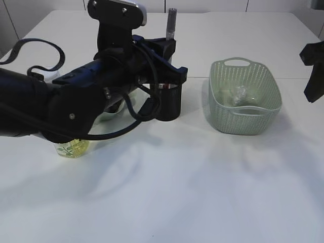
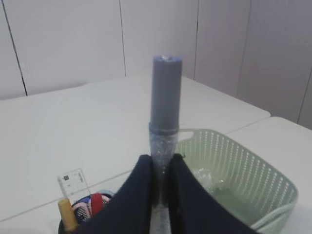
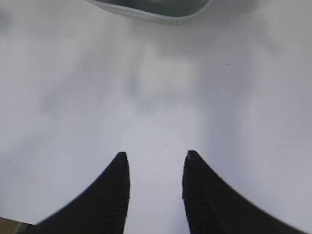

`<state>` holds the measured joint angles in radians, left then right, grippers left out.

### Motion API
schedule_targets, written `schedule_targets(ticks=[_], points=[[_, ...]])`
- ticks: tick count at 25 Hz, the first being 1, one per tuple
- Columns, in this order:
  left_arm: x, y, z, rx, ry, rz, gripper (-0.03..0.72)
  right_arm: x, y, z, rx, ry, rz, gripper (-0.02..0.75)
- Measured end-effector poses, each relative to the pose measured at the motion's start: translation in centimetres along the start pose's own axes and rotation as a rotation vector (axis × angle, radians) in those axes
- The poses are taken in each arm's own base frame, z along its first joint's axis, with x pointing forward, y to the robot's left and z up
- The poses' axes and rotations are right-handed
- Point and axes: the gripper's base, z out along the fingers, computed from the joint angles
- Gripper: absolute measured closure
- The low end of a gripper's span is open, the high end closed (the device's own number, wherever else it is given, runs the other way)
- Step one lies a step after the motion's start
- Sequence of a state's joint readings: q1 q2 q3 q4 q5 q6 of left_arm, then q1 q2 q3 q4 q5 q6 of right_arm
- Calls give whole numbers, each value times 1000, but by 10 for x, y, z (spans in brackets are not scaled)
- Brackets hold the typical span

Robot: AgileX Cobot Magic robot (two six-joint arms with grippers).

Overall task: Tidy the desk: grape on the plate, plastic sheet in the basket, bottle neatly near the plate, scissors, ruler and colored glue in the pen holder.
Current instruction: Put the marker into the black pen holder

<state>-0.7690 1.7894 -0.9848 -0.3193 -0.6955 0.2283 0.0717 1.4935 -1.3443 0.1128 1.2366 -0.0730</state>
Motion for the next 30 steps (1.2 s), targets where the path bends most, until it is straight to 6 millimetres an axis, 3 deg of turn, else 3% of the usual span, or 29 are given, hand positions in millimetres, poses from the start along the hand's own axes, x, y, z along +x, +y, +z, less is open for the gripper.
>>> schedule_targets(ticks=[11, 20, 30], points=[[7, 30, 47, -94, -52, -18, 641, 0, 0, 0, 0, 0, 0, 433], [39, 45, 85, -127, 3, -44, 641, 0, 0, 0, 0, 0, 0, 433], [63, 56, 102, -148, 60, -52, 641, 0, -2, 0, 18, 1, -6, 433]])
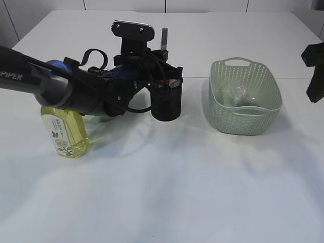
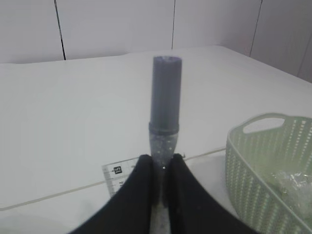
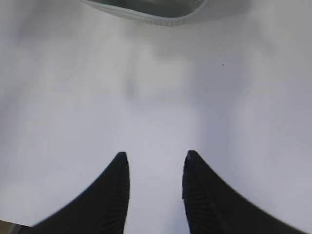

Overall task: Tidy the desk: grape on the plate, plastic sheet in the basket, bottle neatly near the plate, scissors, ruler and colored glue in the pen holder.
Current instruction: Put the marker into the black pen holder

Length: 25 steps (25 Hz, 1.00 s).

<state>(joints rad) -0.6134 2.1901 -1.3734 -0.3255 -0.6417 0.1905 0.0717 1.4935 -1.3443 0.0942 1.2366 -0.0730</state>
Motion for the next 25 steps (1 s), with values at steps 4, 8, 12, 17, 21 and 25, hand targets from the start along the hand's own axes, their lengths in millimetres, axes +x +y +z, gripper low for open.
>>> schedule_targets(ticks=[4, 8, 12, 17, 21, 25], points=[[2, 0, 0, 1, 11, 0, 641, 0, 0, 0, 2, 0, -1, 433], [2, 0, 0, 2, 12, 0, 637, 0, 0, 0, 2, 0, -1, 433], [2, 0, 0, 2, 13, -2, 606, 0, 0, 0, 2, 0, -1, 433], [3, 0, 0, 3, 17, -5, 517, 0, 0, 0, 2, 0, -1, 433], [3, 0, 0, 3, 17, -6, 414, 0, 0, 0, 4, 0, -1, 433], [3, 0, 0, 3, 17, -6, 363, 0, 0, 0, 4, 0, -1, 433]])
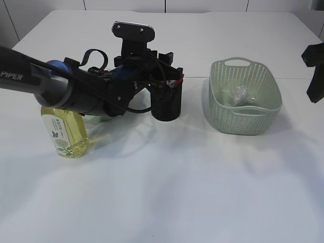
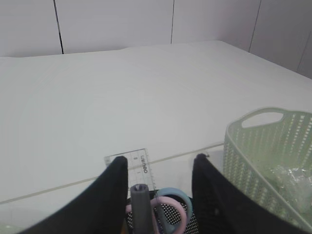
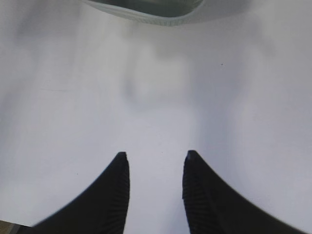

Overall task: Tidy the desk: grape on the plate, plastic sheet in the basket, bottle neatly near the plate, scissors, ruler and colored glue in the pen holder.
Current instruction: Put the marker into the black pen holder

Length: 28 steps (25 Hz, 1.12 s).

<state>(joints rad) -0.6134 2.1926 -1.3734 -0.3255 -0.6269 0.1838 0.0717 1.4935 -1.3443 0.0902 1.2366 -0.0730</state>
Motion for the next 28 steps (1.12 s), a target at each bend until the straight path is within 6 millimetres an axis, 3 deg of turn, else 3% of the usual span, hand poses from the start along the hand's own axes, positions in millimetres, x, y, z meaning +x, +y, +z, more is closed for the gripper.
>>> schedule_targets(ticks=[5, 11, 16, 23, 28], points=[[-4, -1, -2, 8, 27, -4, 354, 0, 0, 0, 0, 0, -2, 433], [-39, -7, -20, 70, 160, -22, 356, 0, 0, 0, 0, 0, -2, 433], [-72, -13, -46, 139, 300, -24, 356, 0, 0, 0, 0, 0, -2, 433], [-127, -15, -98, 223, 412, 47, 356, 0, 0, 0, 0, 0, -2, 433], [-140, -7, -126, 190, 541, 158, 356, 0, 0, -1, 0, -2, 22, 433]])
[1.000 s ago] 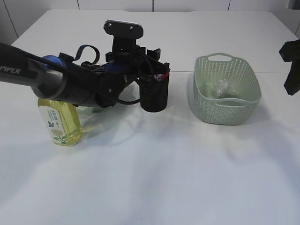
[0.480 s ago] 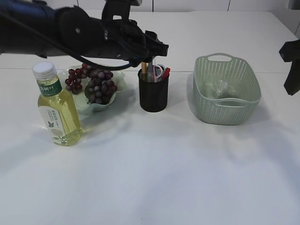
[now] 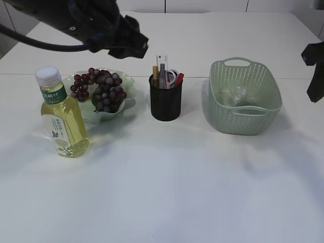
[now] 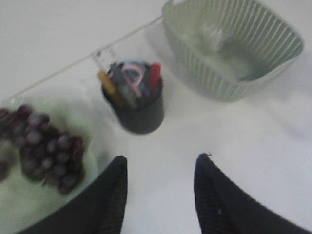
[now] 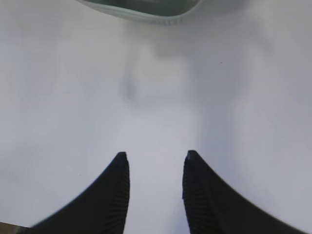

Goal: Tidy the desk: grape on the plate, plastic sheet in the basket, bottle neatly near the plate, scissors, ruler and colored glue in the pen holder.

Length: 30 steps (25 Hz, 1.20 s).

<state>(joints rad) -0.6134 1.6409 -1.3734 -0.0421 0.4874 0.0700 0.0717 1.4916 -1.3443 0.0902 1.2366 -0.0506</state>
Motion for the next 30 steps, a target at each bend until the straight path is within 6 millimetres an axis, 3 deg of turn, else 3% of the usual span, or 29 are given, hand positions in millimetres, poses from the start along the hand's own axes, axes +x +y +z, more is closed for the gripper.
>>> schedule_targets(ticks=[3, 9, 19, 24, 27, 30], points=[[12, 10, -13, -118, 155, -53, 356, 2, 0, -4, 0, -13, 14, 433], [17, 21, -57, -254, 261, -137, 356, 7, 2, -19, 1, -56, 17, 433], [16, 16, -139, -219, 138, -206, 356, 26, 8, -57, -21, -171, -25, 433], [37, 12, -193, -189, -16, -216, 356, 47, 13, -89, -43, -275, -45, 433], [60, 10, -225, -174, -94, -223, 356, 62, 17, -109, -61, -345, -52, 433], [87, 8, -243, -159, -138, -231, 356, 79, 20, -124, -78, -401, -60, 433]])
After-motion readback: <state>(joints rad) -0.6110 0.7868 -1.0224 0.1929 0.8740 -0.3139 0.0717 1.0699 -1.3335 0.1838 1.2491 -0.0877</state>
